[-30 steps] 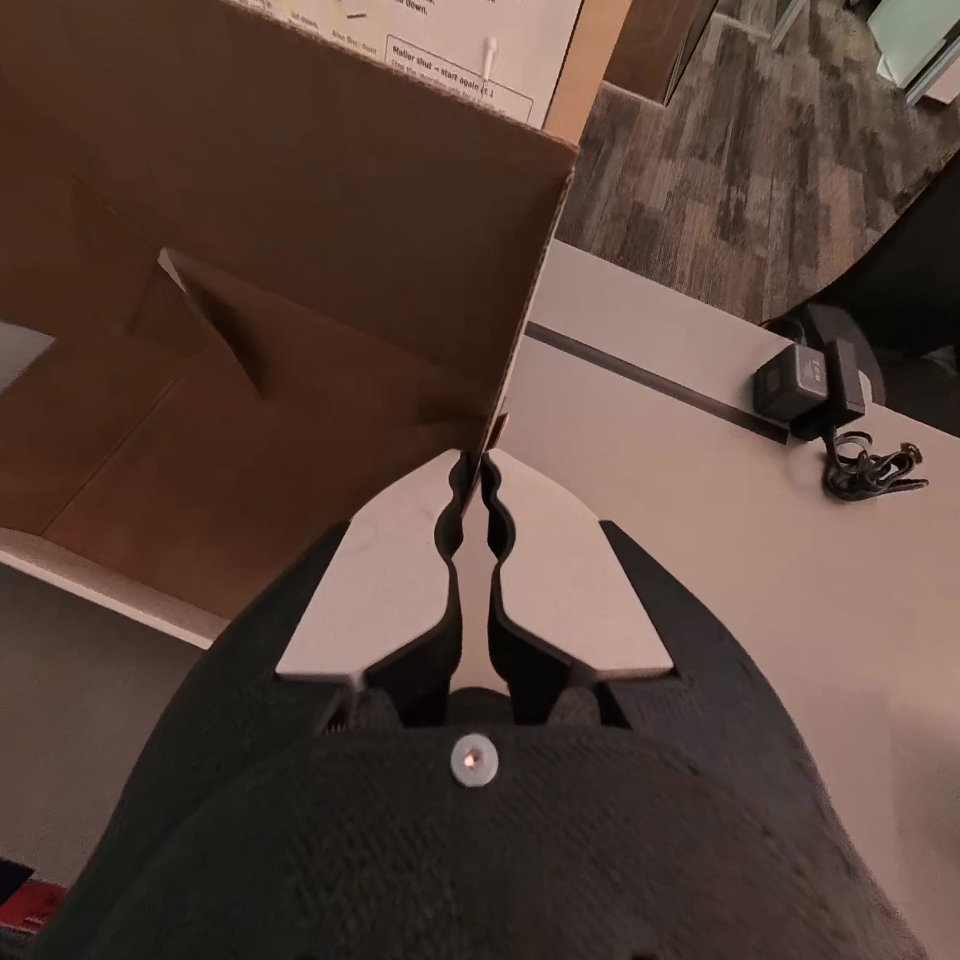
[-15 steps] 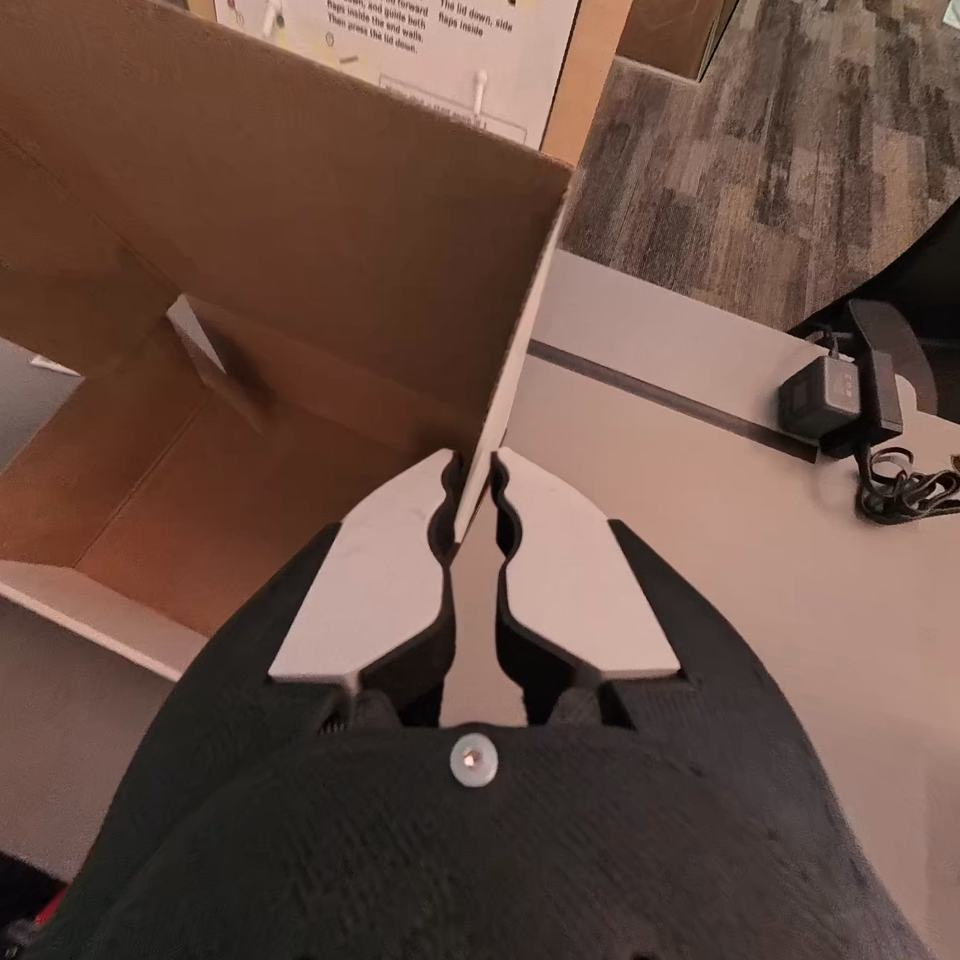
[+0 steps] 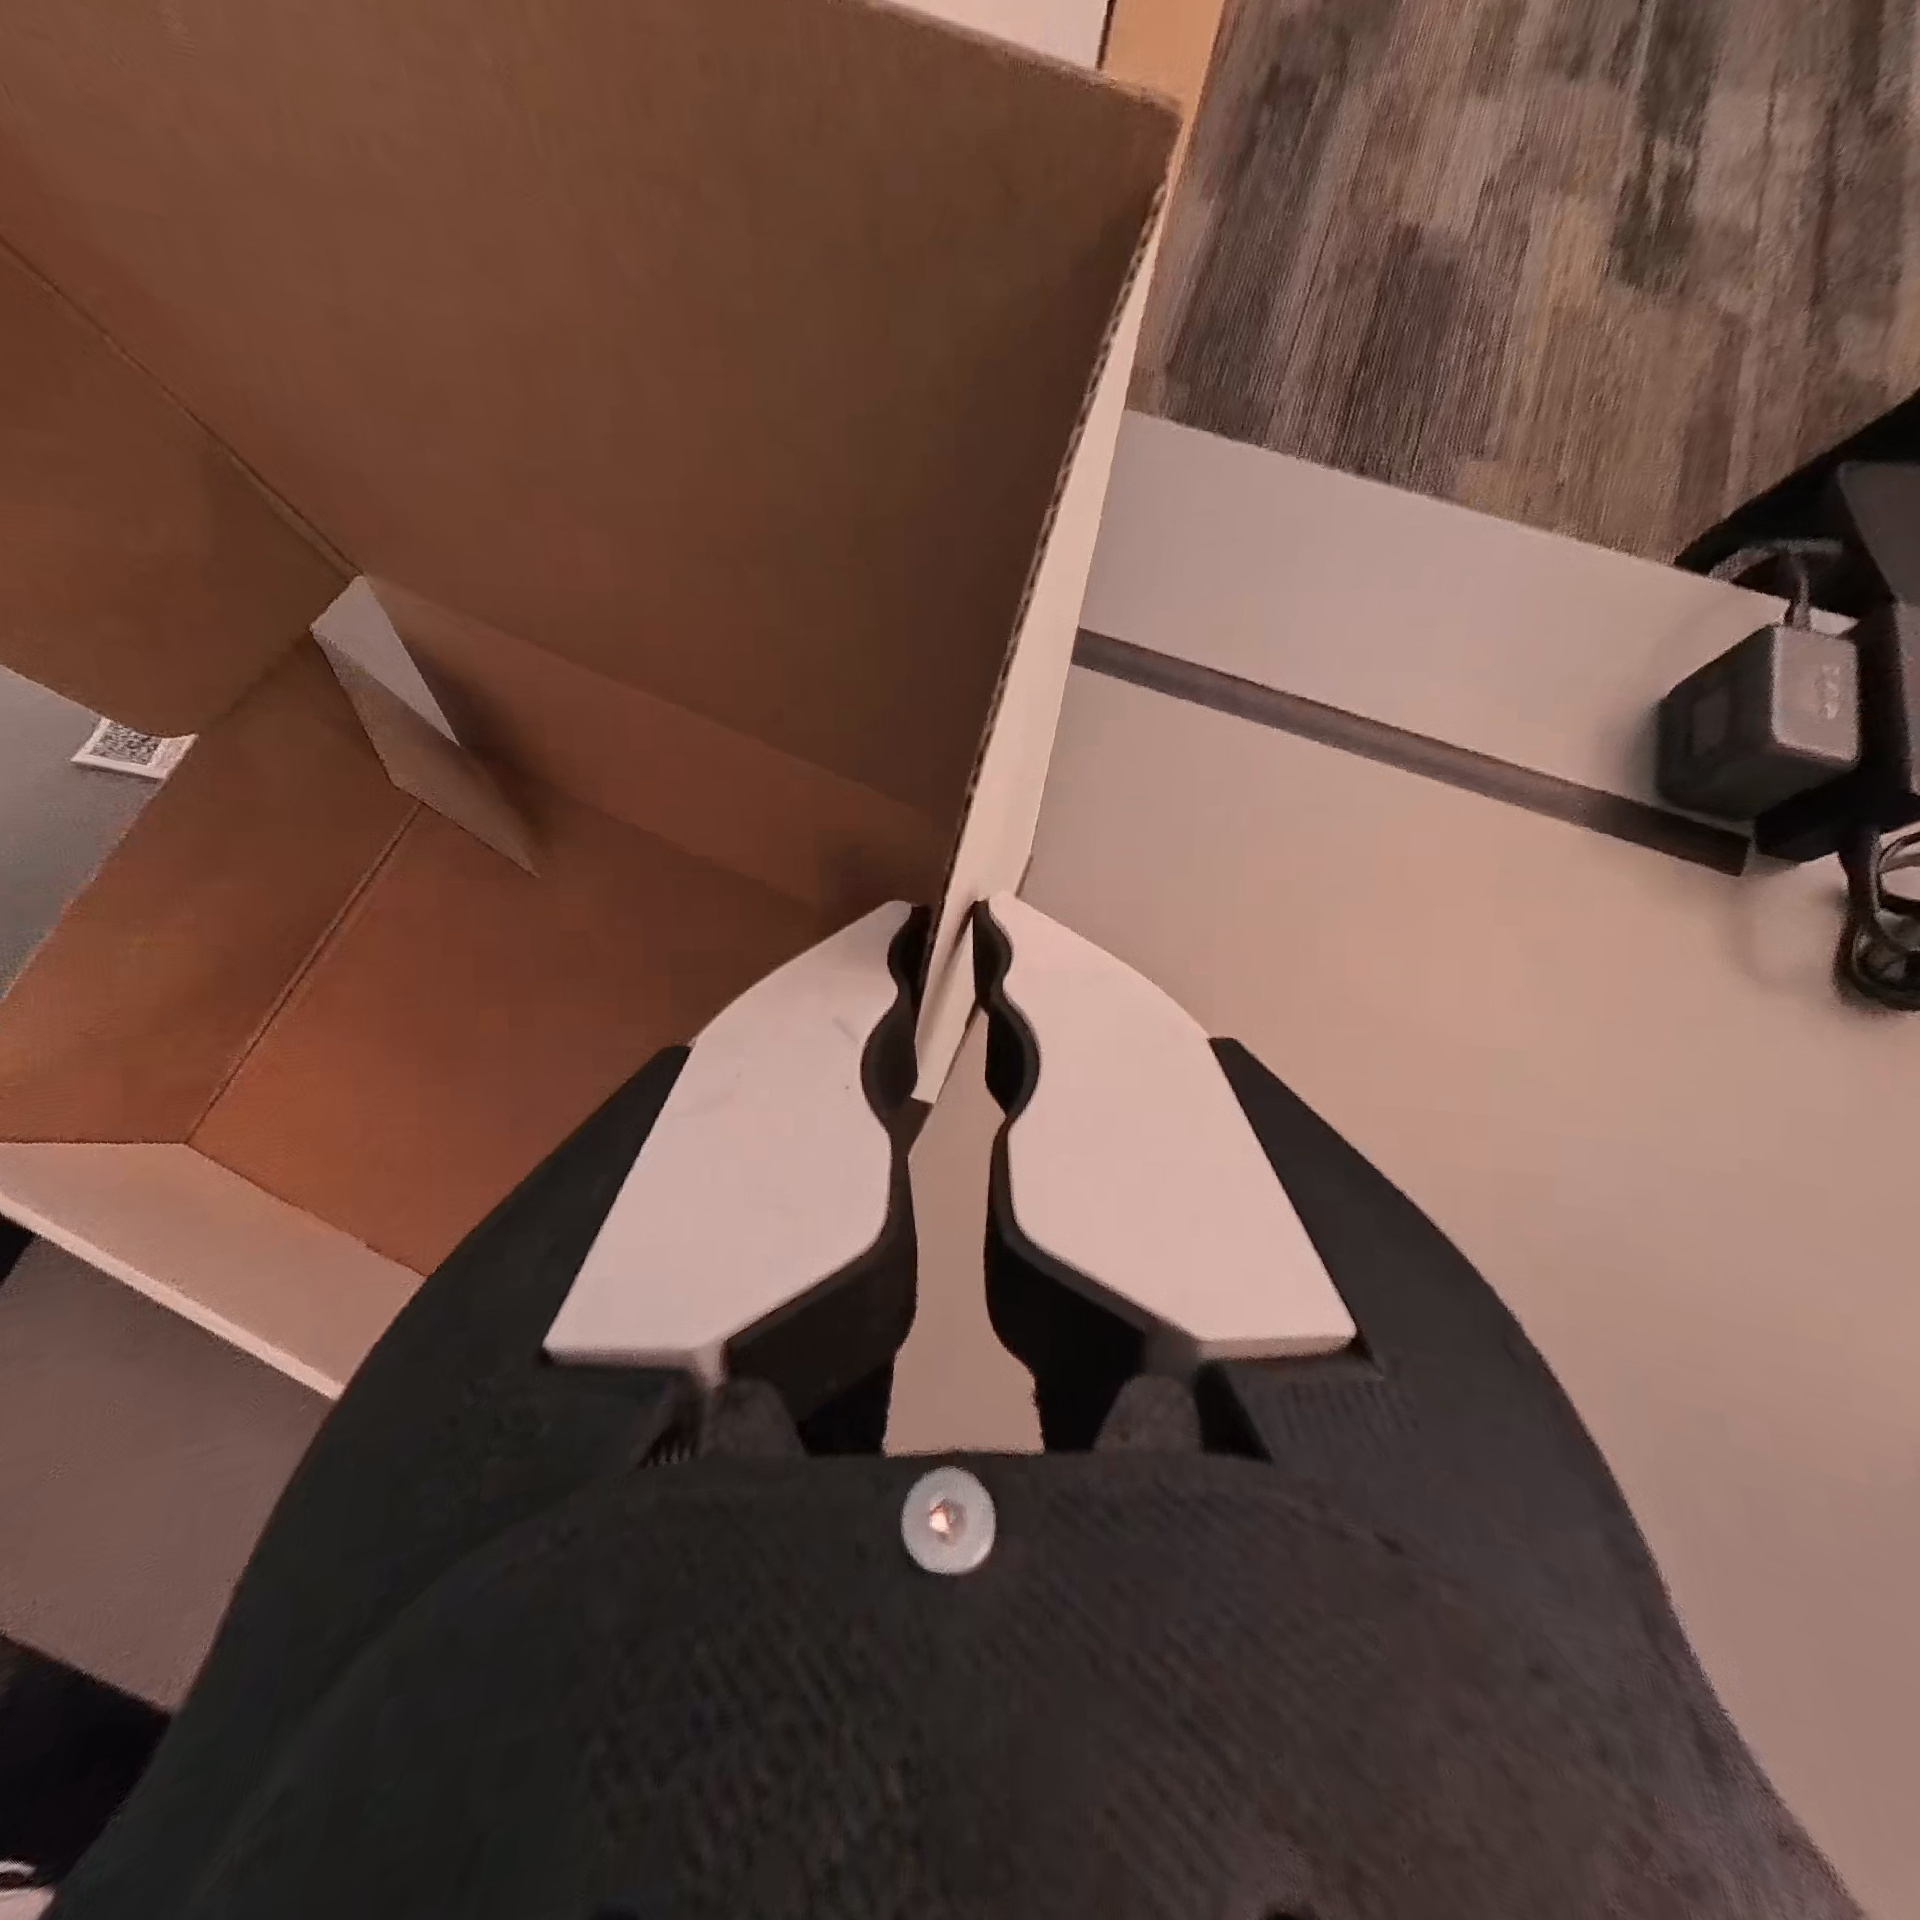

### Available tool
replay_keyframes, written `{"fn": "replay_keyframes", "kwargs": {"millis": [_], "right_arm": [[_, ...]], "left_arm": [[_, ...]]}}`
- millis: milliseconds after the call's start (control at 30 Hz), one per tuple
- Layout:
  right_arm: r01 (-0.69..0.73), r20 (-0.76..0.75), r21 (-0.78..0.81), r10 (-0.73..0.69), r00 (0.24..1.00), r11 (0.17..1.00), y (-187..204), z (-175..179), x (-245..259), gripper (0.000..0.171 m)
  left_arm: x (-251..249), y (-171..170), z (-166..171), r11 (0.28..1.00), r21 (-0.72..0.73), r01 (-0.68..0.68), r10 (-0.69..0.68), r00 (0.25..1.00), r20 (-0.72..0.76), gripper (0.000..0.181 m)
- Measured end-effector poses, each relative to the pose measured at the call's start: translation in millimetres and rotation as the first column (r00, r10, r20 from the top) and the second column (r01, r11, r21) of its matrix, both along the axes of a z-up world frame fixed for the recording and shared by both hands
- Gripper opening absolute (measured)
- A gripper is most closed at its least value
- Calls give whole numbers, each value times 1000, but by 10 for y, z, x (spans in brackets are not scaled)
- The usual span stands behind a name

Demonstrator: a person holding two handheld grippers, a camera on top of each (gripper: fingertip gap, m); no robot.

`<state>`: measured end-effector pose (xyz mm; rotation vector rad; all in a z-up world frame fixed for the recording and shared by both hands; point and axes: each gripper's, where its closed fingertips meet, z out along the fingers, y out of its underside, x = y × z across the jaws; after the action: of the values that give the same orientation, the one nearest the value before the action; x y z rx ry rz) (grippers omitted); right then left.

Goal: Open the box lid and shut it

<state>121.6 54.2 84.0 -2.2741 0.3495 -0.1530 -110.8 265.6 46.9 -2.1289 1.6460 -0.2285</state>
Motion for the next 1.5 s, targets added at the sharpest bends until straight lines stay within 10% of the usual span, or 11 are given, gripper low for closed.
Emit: {"fn": "replay_keyframes", "kwargs": {"millis": [33, 1500], "right_arm": [[6, -9, -16, -6, 1000, 1000, 16, 0, 16, 8], [-21, -64, -37, 19, 998, 999, 59, -136, 80, 25]], "left_arm": [[6, 26, 4, 1000, -4, -3, 3, 1000, -6, 6], [-9, 7, 172, 978, -205, 23, 27, 972, 234, 38]]}}
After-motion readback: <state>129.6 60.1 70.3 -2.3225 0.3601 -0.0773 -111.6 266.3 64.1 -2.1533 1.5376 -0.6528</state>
